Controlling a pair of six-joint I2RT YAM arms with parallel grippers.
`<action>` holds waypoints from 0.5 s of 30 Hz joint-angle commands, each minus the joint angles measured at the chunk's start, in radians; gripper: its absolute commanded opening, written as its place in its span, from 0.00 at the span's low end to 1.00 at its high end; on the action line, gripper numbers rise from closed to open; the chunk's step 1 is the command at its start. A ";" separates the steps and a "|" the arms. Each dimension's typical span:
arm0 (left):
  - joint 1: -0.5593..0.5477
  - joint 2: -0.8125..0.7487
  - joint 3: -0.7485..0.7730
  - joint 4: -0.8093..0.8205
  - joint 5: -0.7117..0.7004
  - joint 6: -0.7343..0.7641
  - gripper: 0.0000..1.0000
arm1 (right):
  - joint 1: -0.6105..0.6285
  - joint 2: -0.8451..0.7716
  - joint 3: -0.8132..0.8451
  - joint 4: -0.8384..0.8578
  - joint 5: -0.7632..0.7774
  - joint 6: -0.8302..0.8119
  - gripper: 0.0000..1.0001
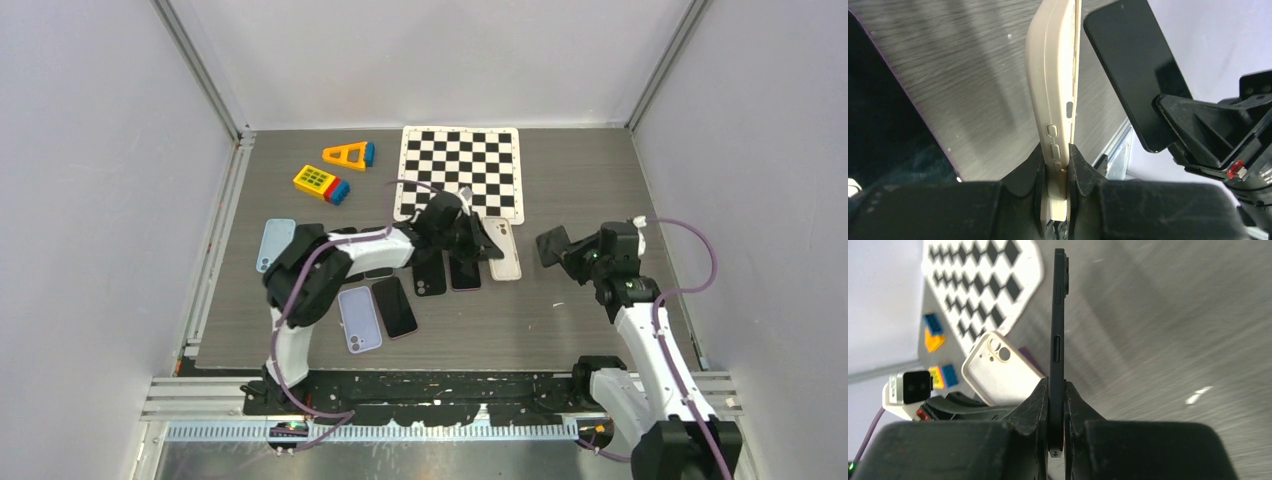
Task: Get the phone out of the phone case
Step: Place the phone at the center of the board.
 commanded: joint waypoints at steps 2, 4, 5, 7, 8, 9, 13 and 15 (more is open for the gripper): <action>-0.013 0.135 0.165 -0.053 -0.010 -0.075 0.00 | -0.157 0.024 -0.105 0.174 -0.133 -0.066 0.00; -0.015 0.190 0.242 -0.136 0.009 -0.067 0.08 | -0.192 0.059 -0.147 0.267 -0.199 -0.073 0.01; -0.015 0.215 0.276 -0.186 0.009 -0.058 0.10 | -0.207 0.091 -0.167 0.318 -0.229 -0.071 0.01; -0.015 0.255 0.326 -0.246 0.018 -0.048 0.11 | -0.216 0.152 -0.182 0.380 -0.266 -0.069 0.04; -0.015 0.270 0.339 -0.255 0.027 -0.051 0.13 | -0.218 0.174 -0.184 0.396 -0.294 -0.068 0.07; -0.015 0.283 0.348 -0.269 0.033 -0.054 0.16 | -0.223 0.221 -0.184 0.426 -0.308 -0.066 0.07; -0.016 0.303 0.390 -0.338 0.024 -0.016 0.40 | -0.228 0.331 -0.175 0.453 -0.369 -0.083 0.14; -0.016 0.292 0.398 -0.384 -0.013 0.016 0.49 | -0.227 0.356 -0.172 0.443 -0.406 -0.106 0.24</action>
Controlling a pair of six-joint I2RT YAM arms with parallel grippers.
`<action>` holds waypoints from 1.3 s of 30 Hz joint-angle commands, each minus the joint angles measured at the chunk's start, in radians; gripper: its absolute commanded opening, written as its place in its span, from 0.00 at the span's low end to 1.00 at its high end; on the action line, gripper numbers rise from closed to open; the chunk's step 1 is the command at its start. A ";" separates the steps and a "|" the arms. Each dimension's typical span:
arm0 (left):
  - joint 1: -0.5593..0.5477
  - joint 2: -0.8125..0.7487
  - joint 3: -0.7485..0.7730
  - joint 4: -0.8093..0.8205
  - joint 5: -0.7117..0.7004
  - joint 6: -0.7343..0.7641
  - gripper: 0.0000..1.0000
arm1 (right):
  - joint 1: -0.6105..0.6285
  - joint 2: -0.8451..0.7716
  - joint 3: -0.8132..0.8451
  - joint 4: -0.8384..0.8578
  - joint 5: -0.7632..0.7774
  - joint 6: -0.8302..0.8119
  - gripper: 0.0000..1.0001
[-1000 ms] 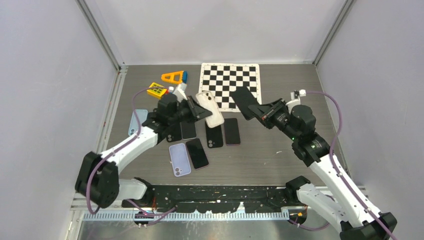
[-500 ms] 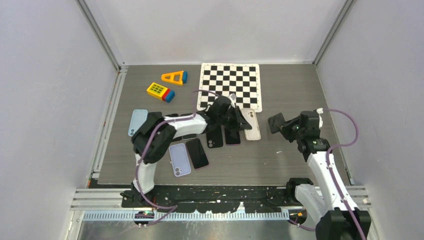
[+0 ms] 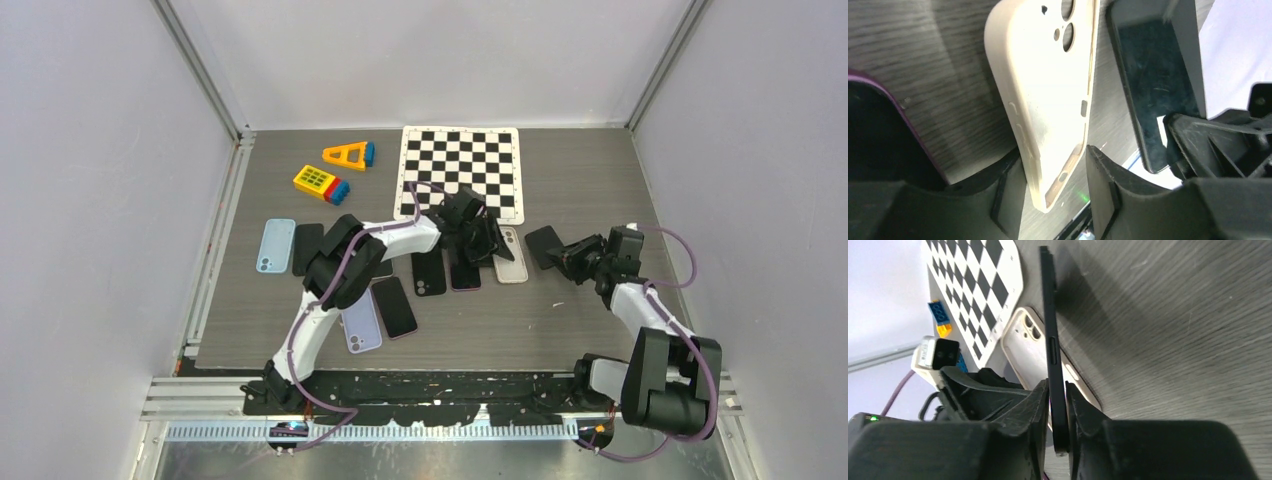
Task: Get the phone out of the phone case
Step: Place the phone at the center of the board, then reset both arms
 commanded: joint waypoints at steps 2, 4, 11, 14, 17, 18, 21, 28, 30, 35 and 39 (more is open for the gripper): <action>0.003 -0.030 0.052 -0.156 -0.066 0.081 0.53 | -0.003 0.070 0.012 -0.034 -0.093 -0.087 0.34; 0.004 -0.033 0.062 -0.191 -0.086 0.098 0.56 | -0.003 0.086 0.024 -0.076 -0.068 -0.105 0.41; 0.003 -0.059 0.081 -0.255 -0.107 0.143 0.60 | -0.003 0.098 0.078 -0.202 0.029 -0.160 0.76; 0.003 -0.086 0.077 -0.281 -0.130 0.177 0.61 | -0.003 0.076 0.093 -0.258 0.085 -0.170 0.83; 0.002 -0.118 0.086 -0.334 -0.159 0.216 0.63 | -0.002 0.051 0.132 -0.331 0.126 -0.177 0.86; 0.002 -0.132 0.085 -0.350 -0.169 0.230 0.64 | -0.002 0.044 0.141 -0.349 0.147 -0.180 0.86; 0.003 -0.208 0.056 -0.388 -0.183 0.274 0.72 | -0.002 -0.023 0.174 -0.402 0.136 -0.192 0.87; 0.001 -0.674 -0.225 -0.429 -0.374 0.385 0.77 | -0.002 -0.295 0.303 -0.569 0.104 -0.211 0.87; -0.001 -0.827 -0.292 -0.503 -0.496 0.419 0.80 | -0.003 -0.354 0.373 -0.657 0.116 -0.210 0.87; -0.005 -1.210 -0.419 -0.720 -0.747 0.432 0.82 | -0.002 -0.468 0.537 -0.765 0.186 -0.191 0.97; -0.006 -1.481 -0.477 -0.829 -0.818 0.431 1.00 | -0.002 -0.529 0.648 -0.836 0.272 -0.182 0.97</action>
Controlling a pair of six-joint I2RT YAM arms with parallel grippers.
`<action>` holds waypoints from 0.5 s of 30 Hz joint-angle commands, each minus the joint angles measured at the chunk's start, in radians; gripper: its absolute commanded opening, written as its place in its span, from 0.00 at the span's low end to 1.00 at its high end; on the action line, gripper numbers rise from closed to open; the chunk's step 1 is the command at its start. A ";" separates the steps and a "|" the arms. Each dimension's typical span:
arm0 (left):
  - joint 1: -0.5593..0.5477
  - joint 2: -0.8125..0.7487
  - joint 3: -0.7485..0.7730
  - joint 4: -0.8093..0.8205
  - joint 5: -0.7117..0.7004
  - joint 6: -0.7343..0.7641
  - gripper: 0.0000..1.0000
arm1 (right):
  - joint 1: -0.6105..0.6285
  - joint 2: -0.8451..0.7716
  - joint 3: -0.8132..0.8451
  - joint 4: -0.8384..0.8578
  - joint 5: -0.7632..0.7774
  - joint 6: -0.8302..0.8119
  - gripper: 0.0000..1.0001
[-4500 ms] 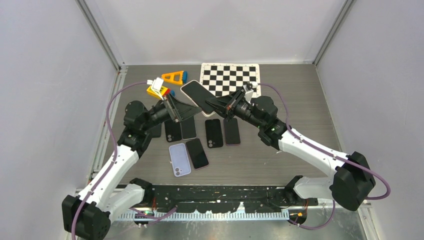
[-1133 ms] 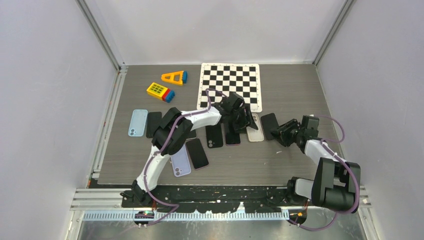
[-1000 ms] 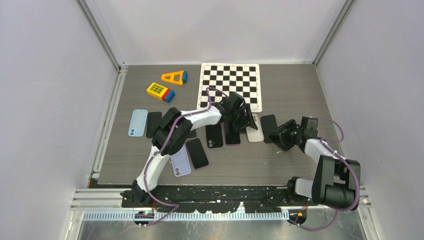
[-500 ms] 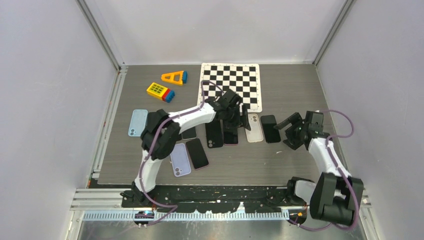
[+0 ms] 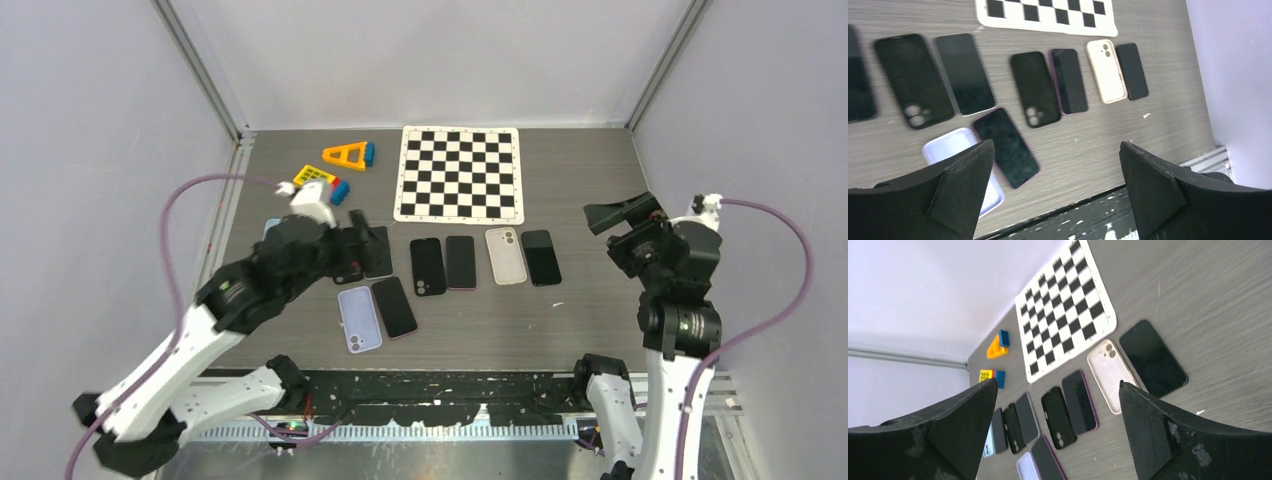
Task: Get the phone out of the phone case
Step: Reset both arms
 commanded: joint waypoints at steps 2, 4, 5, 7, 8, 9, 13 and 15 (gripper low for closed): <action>-0.005 -0.279 -0.063 -0.238 -0.195 0.042 1.00 | -0.003 -0.084 0.131 -0.142 0.154 0.007 0.98; -0.005 -0.380 -0.058 -0.286 -0.228 0.052 1.00 | -0.002 -0.113 0.159 -0.161 0.197 0.007 0.98; -0.005 -0.422 -0.053 -0.304 -0.249 0.063 1.00 | -0.002 -0.122 0.175 -0.170 0.247 0.007 0.98; -0.005 -0.494 -0.040 -0.330 -0.285 0.094 1.00 | -0.002 -0.148 0.194 -0.183 0.297 0.005 0.98; -0.005 -0.534 -0.033 -0.338 -0.300 0.112 1.00 | -0.002 -0.166 0.205 -0.188 0.315 0.005 0.98; -0.005 -0.558 -0.021 -0.348 -0.319 0.133 1.00 | -0.002 -0.173 0.209 -0.193 0.346 0.005 0.98; -0.002 -0.615 0.045 -0.428 -0.434 0.133 1.00 | -0.003 -0.235 0.227 -0.200 0.451 0.003 0.98; 0.000 -0.634 0.067 -0.438 -0.460 0.137 1.00 | -0.002 -0.268 0.240 -0.207 0.492 0.005 0.98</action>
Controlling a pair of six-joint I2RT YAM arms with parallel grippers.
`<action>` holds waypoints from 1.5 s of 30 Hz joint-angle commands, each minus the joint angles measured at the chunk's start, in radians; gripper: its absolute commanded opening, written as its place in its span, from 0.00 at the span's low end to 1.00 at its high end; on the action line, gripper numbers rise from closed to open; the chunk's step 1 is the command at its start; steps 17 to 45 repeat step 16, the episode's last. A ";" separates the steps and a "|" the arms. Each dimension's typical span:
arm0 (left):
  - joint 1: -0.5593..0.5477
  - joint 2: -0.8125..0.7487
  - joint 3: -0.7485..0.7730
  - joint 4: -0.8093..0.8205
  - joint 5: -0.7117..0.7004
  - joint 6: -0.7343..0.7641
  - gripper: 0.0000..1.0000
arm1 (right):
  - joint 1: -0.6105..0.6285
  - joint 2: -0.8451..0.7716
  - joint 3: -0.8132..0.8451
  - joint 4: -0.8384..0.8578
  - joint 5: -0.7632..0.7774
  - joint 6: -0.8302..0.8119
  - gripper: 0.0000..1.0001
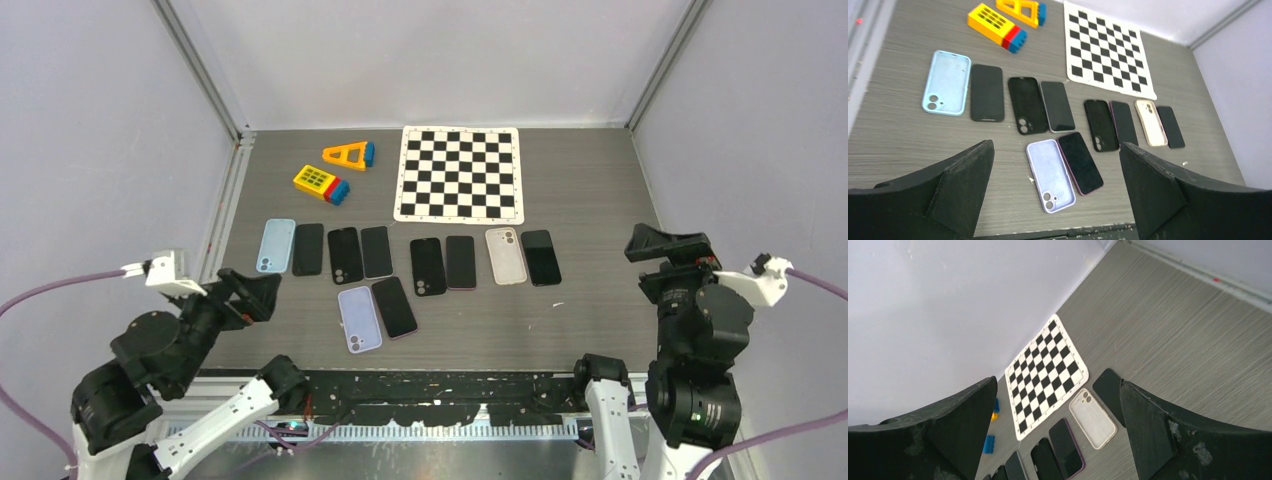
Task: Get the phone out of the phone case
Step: Reset both arms
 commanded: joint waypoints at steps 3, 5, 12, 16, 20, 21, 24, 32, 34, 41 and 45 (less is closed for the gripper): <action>0.008 -0.040 0.068 -0.043 -0.127 0.051 1.00 | -0.002 -0.062 0.074 -0.021 0.180 0.003 0.99; 0.010 -0.044 0.066 -0.026 -0.119 0.062 1.00 | -0.002 -0.061 0.083 -0.026 0.183 0.003 0.99; 0.013 -0.056 0.043 -0.018 -0.110 0.044 1.00 | -0.001 -0.056 0.069 -0.019 0.169 0.012 0.99; 0.014 -0.058 0.037 -0.028 -0.119 0.036 1.00 | -0.001 -0.054 0.056 -0.009 0.153 0.026 0.99; 0.014 -0.058 0.037 -0.028 -0.119 0.036 1.00 | -0.001 -0.054 0.056 -0.009 0.153 0.026 0.99; 0.014 -0.058 0.037 -0.028 -0.119 0.036 1.00 | -0.001 -0.054 0.056 -0.009 0.153 0.026 0.99; 0.014 -0.058 0.037 -0.028 -0.119 0.036 1.00 | -0.001 -0.054 0.056 -0.009 0.153 0.026 0.99; 0.014 -0.058 0.037 -0.028 -0.119 0.036 1.00 | -0.001 -0.054 0.056 -0.009 0.153 0.026 0.99; 0.014 -0.058 0.037 -0.028 -0.119 0.036 1.00 | -0.001 -0.054 0.056 -0.009 0.153 0.026 0.99; 0.014 -0.058 0.037 -0.028 -0.119 0.036 1.00 | -0.001 -0.054 0.056 -0.009 0.153 0.026 0.99; 0.014 -0.058 0.037 -0.028 -0.119 0.036 1.00 | -0.001 -0.054 0.056 -0.009 0.153 0.026 0.99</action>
